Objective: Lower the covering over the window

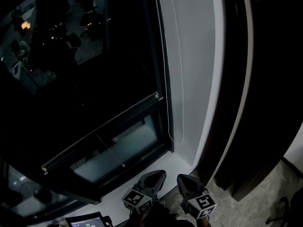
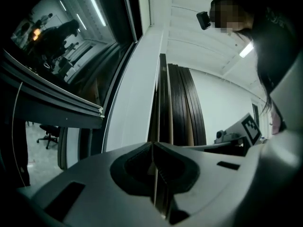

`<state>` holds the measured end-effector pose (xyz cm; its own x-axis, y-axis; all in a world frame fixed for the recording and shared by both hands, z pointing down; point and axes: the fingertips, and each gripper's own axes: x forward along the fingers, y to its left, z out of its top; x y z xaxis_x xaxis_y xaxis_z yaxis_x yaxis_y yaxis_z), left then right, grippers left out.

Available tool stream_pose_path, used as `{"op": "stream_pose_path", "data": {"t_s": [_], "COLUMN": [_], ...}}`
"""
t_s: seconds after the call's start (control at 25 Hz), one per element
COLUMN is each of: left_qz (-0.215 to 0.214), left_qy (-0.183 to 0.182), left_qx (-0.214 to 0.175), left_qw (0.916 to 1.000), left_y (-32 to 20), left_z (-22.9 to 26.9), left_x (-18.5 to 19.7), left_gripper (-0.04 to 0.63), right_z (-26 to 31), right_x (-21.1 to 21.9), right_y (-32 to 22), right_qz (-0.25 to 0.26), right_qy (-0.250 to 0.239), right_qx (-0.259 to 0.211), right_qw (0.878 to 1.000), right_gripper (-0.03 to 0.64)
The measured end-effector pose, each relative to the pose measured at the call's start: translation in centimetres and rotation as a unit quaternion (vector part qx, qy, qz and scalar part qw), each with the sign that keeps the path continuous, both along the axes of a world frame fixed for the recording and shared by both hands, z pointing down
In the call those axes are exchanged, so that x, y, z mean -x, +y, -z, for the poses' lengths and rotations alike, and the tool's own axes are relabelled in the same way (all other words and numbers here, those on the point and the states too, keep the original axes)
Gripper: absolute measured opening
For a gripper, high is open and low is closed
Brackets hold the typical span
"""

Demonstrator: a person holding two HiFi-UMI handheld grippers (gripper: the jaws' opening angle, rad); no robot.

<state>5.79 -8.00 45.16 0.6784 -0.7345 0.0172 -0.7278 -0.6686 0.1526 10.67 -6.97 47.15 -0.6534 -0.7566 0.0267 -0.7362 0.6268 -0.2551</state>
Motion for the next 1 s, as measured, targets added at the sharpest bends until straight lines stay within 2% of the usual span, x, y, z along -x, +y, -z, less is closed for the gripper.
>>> {"op": "stream_pose_path", "data": {"t_s": [0.24,0.52,0.72,0.84,0.92,1.0], "left_qz": [-0.030,-0.049,-0.060,-0.071,-0.078,-0.084], "left_qy": [-0.007,-0.010,-0.006,-0.002,0.001,0.004], "left_qx": [-0.021,-0.036,-0.035,-0.038,-0.038,-0.039], "left_qw": [0.9993,0.9981,0.9976,0.9967,0.9962,0.9957], "left_y": [-5.6,-10.7,-14.1,-15.8,-16.8,-17.6], "left_z": [0.4,1.2,1.4,1.3,1.3,1.3], "left_x": [0.5,3.2,5.1,5.8,6.1,6.5], "left_gripper": [0.000,0.000,0.000,0.000,0.000,0.000], "right_z": [1.5,4.8,7.9,9.3,10.3,11.6], "right_x": [1.1,3.2,4.7,5.6,5.7,5.5], "right_y": [-5.5,-13.9,-20.9,-25.3,-28.1,-30.6], "right_qz": [-0.011,-0.035,-0.057,-0.072,-0.095,-0.126], "right_qy": [0.022,0.031,0.063,0.092,0.112,0.121], "right_qx": [-0.020,-0.049,-0.090,-0.099,-0.101,-0.107], "right_qw": [0.999,0.998,0.992,0.988,0.984,0.979], "right_gripper": [0.011,0.012,0.015,0.041,0.084,0.087]}}
